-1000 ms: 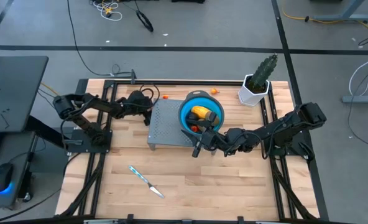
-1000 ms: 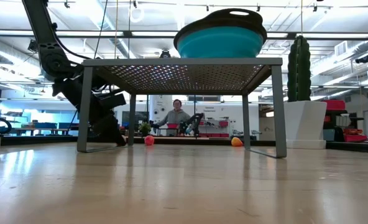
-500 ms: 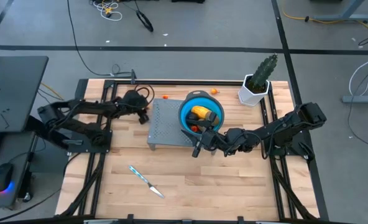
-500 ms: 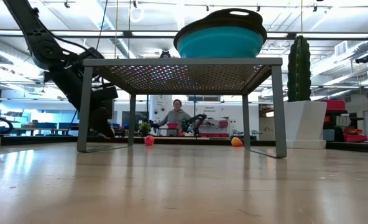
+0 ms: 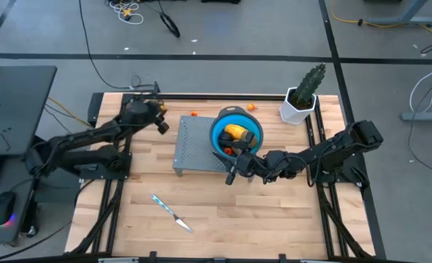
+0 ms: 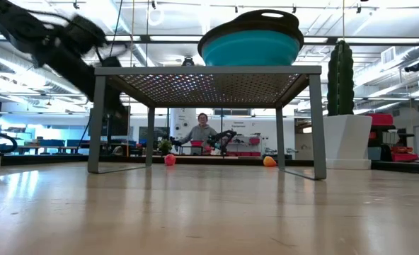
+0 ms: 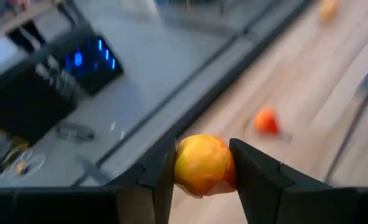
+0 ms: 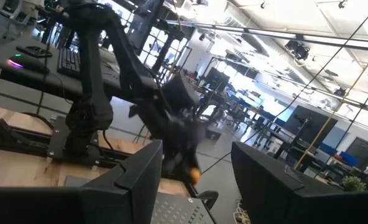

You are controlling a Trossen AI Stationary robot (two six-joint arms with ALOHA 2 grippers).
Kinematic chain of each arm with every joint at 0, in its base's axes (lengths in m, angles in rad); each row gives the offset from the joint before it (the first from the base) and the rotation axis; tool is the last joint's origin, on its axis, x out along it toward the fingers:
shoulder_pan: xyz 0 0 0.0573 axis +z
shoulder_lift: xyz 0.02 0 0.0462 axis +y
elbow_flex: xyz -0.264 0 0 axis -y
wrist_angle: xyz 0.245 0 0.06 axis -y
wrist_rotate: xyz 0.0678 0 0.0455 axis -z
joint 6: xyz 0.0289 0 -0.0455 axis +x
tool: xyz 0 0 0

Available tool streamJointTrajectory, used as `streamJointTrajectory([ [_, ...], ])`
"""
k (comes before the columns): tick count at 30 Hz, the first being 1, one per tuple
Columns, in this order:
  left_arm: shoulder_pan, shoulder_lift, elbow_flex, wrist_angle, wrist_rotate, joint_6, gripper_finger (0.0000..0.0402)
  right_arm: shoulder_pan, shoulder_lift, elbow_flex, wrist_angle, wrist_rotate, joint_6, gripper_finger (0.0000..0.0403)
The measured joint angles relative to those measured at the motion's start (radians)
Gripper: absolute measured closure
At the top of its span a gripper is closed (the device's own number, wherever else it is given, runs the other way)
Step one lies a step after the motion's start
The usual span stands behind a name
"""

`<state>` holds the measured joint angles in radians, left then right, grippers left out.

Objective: Pick & Place Fruit
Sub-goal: Put the orange pear into the blue strainer bowl on the shelf

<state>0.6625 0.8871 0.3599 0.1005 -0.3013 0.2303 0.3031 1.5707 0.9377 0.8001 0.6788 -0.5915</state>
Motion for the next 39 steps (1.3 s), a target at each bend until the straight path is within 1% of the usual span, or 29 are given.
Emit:
streamJointTrajectory([
  [6, -0.035, -0.254, 0.001, 0.004, 0.085, -0.047, 0.0264, 0.000, 0.000, 0.000, 0.000, 0.000, -0.003, 0.0201],
  [10, -0.072, -0.388, 0.001, 0.067, 0.243, -0.106, 0.0267, 0.001, 0.000, 0.000, 0.000, 0.000, -0.008, 0.0201],
  [12, -0.099, -0.424, 0.003, 0.135, 0.298, -0.180, 0.0263, 0.002, 0.000, 0.000, -0.002, 0.001, -0.017, 0.0201],
  [15, -0.149, -0.429, 0.004, 0.200, 0.346, -0.264, 0.0261, 0.008, 0.000, 0.000, 0.004, 0.001, -0.026, 0.0201],
  [17, -0.190, -0.409, 0.003, 0.227, 0.354, -0.301, 0.0262, 0.017, 0.000, 0.000, 0.027, 0.001, -0.027, 0.0201],
  [20, -0.260, -0.346, 0.003, 0.282, 0.373, -0.319, 0.0263, 0.038, 0.000, 0.000, 0.077, 0.001, -0.058, 0.0201],
  [25, -0.381, -0.185, 0.003, 0.480, 0.373, -0.285, 0.0260, 0.071, -0.001, 0.000, 0.109, 0.003, -0.135, 0.0201],
  [28, -0.435, -0.100, 0.022, 0.546, 0.356, -0.255, 0.0260, 0.079, -0.001, 0.000, 0.109, 0.059, -0.163, 0.0201],
  [31, -0.479, -0.031, 0.070, 0.557, 0.332, -0.220, 0.0262, 0.086, -0.001, 0.000, 0.105, 0.145, -0.183, 0.0201],
  [33, -0.506, 0.021, 0.108, 0.557, 0.296, -0.209, 0.0262, 0.094, -0.001, 0.000, 0.112, 0.182, -0.205, 0.0201],
  [36, -0.537, 0.128, 0.177, 0.539, 0.248, -0.206, 0.0260, 0.111, -0.001, 0.000, 0.145, 0.184, -0.247, 0.0201],
  [39, -0.560, 0.248, 0.254, 0.533, 0.249, -0.206, 0.0259, 0.135, -0.001, 0.000, 0.195, 0.185, -0.292, 0.0201],
])
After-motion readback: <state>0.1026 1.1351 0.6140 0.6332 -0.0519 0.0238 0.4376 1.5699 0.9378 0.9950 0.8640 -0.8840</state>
